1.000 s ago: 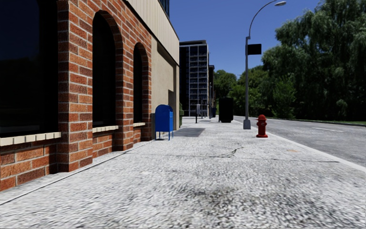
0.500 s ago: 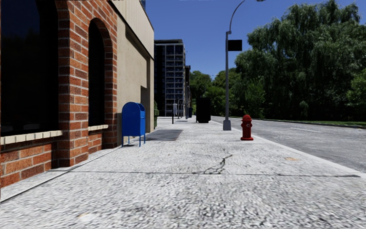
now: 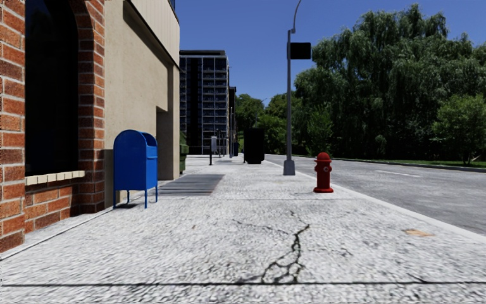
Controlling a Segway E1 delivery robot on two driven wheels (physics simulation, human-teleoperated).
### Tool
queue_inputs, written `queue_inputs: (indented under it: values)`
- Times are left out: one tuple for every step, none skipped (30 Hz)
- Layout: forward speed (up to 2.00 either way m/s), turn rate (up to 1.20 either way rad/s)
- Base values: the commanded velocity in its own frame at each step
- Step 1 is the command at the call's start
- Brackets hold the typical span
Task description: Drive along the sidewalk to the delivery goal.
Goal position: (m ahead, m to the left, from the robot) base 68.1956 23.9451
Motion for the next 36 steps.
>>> queue_inputs:
  values:
    - [2.00,0.00]
    - [2.00,0.00]
    - [2.00,0.00]
    - [2.00,0.00]
    - [2.00,0.00]
    - [2.00,0.00]
    - [2.00,0.00]
    - [2.00,0.00]
    - [2.00,0.00]
    - [2.00,0.00]
    - [2.00,0.00]
    - [2.00,0.00]
    - [2.00,0.00]
    - [2.00,0.00]
    - [2.00,0.00]
    - [2.00,0.00]
    - [2.00,0.00]
    - [2.00,0.00]
    - [2.00,0.00]
    - [2.00,0.00]
    - [2.00,0.00]
    - [2.00,0.00]
    - [2.00,0.00]
    - [2.00,0.00]
    - [2.00,0.00]
    - [2.00,0.00]
    - [2.00,0.00]
    - [2.00,0.00]
    - [2.00,0.00]
    - [2.00,0.00]
    - [2.00,0.00]
    - [2.00,0.00]
    - [2.00,0.00]
    - [2.00,0.00]
    - [2.00,0.00]
    - [2.00,0.00]
